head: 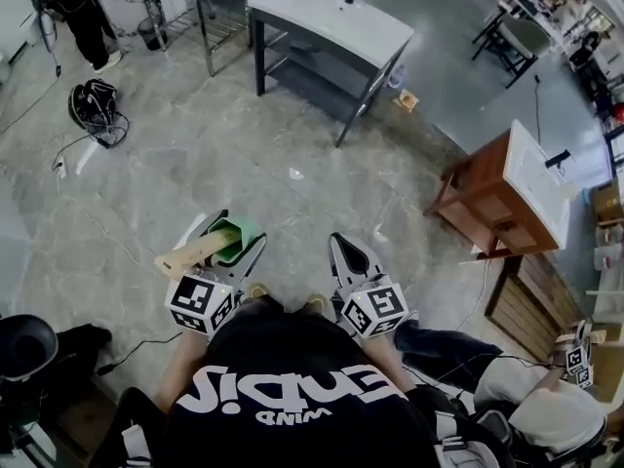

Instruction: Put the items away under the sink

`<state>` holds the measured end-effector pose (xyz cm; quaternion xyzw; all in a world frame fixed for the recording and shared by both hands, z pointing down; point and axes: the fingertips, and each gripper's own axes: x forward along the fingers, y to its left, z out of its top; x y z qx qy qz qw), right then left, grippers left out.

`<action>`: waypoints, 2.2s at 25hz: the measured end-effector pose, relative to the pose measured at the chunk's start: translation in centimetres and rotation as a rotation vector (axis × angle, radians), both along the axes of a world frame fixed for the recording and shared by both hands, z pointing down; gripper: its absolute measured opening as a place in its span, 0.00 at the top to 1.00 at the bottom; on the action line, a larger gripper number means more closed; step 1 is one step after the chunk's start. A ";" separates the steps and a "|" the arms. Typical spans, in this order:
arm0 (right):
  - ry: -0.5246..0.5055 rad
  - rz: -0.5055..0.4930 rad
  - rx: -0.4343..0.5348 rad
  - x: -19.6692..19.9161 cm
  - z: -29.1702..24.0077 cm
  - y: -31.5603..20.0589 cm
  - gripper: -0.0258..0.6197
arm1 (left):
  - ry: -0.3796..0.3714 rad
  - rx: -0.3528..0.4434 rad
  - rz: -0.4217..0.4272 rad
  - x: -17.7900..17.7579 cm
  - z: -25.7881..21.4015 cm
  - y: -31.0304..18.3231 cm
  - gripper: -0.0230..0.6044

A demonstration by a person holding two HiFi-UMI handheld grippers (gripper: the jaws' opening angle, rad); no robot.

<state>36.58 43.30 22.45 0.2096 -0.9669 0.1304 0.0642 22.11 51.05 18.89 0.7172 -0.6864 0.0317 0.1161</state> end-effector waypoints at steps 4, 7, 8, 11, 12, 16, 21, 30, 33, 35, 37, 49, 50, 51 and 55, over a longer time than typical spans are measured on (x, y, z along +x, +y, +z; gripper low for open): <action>0.007 0.004 -0.004 -1.8 0.8 0.4 0.93 | 0.000 0.000 0.028 -1.5 0.4 0.6 0.41; 0.000 0.020 -0.009 -2.7 1.5 0.7 0.93 | -0.005 0.002 0.045 -2.6 0.9 1.2 0.41; -0.003 0.027 -0.014 -2.9 1.7 0.7 0.93 | -0.007 0.002 0.047 -3.0 1.0 1.3 0.41; 0.002 0.035 -0.026 -3.6 2.1 0.8 0.93 | -0.001 0.000 0.046 -4.0 1.3 1.5 0.41; 0.006 0.031 -0.022 -3.9 2.1 0.8 0.93 | 0.002 0.003 0.045 -4.3 1.3 1.6 0.41; 0.016 0.028 -0.006 -5.7 2.0 0.4 0.93 | 0.011 0.013 0.045 -6.0 1.3 1.4 0.41; 0.026 0.033 0.004 -7.2 1.9 -0.8 0.93 | 0.014 0.023 0.052 -7.7 1.4 -0.1 0.41; 0.005 0.052 -0.001 -10.2 2.4 -4.8 0.93 | 0.006 0.013 0.061 -10.8 1.9 -4.1 0.41; 0.002 0.067 -0.005 -10.7 2.7 -6.9 0.93 | 0.002 0.014 0.068 -11.5 2.1 -6.2 0.41; 0.005 0.074 -0.006 -11.3 2.9 -8.2 0.93 | 0.005 0.018 0.072 -12.1 2.0 -7.6 0.41; 0.006 0.075 -0.007 -12.2 2.9 -9.3 0.93 | 0.006 0.020 0.078 -12.8 2.0 -8.8 0.41; 0.023 0.070 -0.003 -16.3 1.4 -17.1 0.93 | 0.028 0.014 0.081 -17.2 1.2 -16.8 0.41; 0.021 0.073 -0.003 -16.6 1.2 -18.0 0.93 | 0.026 0.014 0.082 -17.5 1.0 -17.6 0.41; 0.018 0.076 -0.003 -16.9 1.0 -18.8 0.93 | 0.025 0.012 0.083 -17.7 0.9 -18.4 0.41; 0.013 0.081 -0.001 -17.9 0.4 -22.0 0.93 | 0.023 0.009 0.091 -18.7 0.4 -21.8 0.41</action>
